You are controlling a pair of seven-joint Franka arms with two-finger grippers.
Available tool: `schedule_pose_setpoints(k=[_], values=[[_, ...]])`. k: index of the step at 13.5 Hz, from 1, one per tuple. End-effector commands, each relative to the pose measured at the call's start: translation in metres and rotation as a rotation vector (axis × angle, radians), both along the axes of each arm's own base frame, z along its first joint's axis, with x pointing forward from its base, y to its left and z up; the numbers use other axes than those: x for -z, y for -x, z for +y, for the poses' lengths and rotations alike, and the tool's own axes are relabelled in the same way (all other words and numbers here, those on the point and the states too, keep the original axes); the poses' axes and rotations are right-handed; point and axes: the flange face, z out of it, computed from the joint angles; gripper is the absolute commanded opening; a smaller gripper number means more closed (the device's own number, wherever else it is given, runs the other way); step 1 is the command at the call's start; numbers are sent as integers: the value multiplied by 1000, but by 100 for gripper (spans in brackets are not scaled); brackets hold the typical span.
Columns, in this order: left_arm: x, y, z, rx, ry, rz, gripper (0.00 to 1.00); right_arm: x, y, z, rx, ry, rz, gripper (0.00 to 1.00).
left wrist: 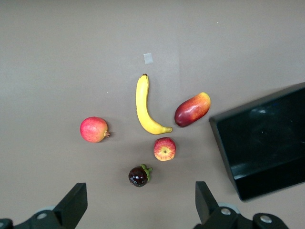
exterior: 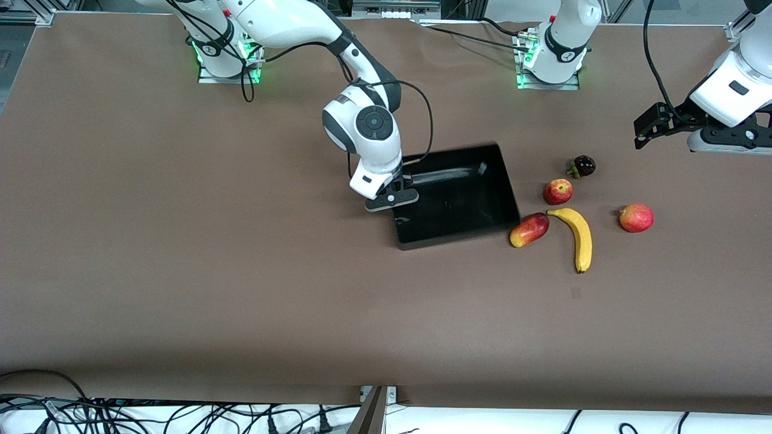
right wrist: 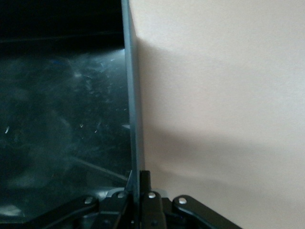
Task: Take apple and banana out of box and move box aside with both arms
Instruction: 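Grip the box rim with the right gripper and drag it away from the fruit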
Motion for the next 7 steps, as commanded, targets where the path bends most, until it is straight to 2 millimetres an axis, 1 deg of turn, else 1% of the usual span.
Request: schedule_pose_setpoints(k=[1,2,3,5,6,7], values=[[-10,-1,-4,-10,6,-3,100,-28,-29,-32,7,20,19,0],[-9,-5,-5,-9,5,0,100,-38,-42,-49,9,24,29,0],[-11,-8,-6,-9,6,-4,100,-54,-53,-68,2,36,45,0],[-10,-12,-2,-17,10,-2,100,-88,-89,-117,-11,51,90,0],[-10,-11,-2,-18,11,2,100,-106,-110,-150,-11,38,122,0],[-10,-11,-2,-19,11,4,100,-116,-128,-181,6,19,151,0]])
